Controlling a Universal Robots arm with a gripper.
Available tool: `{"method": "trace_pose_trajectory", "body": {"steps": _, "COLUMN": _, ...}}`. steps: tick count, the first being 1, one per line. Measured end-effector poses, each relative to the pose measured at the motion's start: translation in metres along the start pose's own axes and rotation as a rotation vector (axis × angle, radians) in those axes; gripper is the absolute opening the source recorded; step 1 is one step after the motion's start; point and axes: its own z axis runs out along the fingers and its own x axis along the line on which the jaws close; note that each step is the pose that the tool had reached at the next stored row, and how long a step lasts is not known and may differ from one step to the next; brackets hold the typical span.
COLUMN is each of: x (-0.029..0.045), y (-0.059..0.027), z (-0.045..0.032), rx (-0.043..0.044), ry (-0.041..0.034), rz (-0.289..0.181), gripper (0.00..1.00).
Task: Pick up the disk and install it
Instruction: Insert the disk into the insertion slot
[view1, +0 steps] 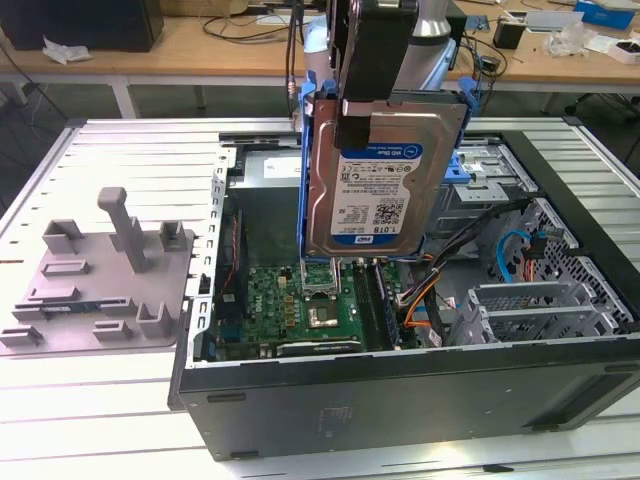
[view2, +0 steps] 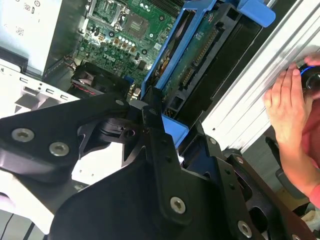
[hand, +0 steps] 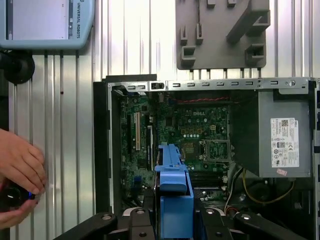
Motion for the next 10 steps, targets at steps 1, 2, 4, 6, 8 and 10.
{"method": "trace_pose_trajectory", "body": {"steps": 1, "x": 0.0000, "y": 0.0000, "z": 0.0000, "rx": 0.0000, "ry": 0.0000, "rz": 0.000, "gripper": 0.36}}
{"method": "trace_pose_trajectory", "body": {"steps": 2, "x": 0.0000, "y": -0.0001, "z": 0.0000, "rx": 0.0000, "ry": 0.0000, "rz": 0.000, "gripper": 0.36}}
{"method": "trace_pose_trajectory", "body": {"steps": 4, "x": 0.0000, "y": -0.0003, "z": 0.0000, "rx": 0.0000, "ry": 0.0000, "rz": 0.000, "gripper": 0.36}}
{"method": "trace_pose_trajectory", "body": {"steps": 6, "x": 0.0000, "y": -0.0004, "z": 0.0000, "rx": 0.0000, "ry": 0.0000, "rz": 0.000, "gripper": 0.36}}
{"method": "trace_pose_trajectory", "body": {"steps": 8, "x": 0.0000, "y": -0.0006, "z": 0.0000, "rx": 0.0000, "ry": 0.0000, "rz": 0.000, "gripper": 0.36}}
{"method": "trace_pose_trajectory", "body": {"steps": 10, "x": -0.0001, "y": -0.0007, "z": 0.0001, "rx": 0.0011, "ry": -0.0006, "rz": 0.000, "gripper": 0.36}}
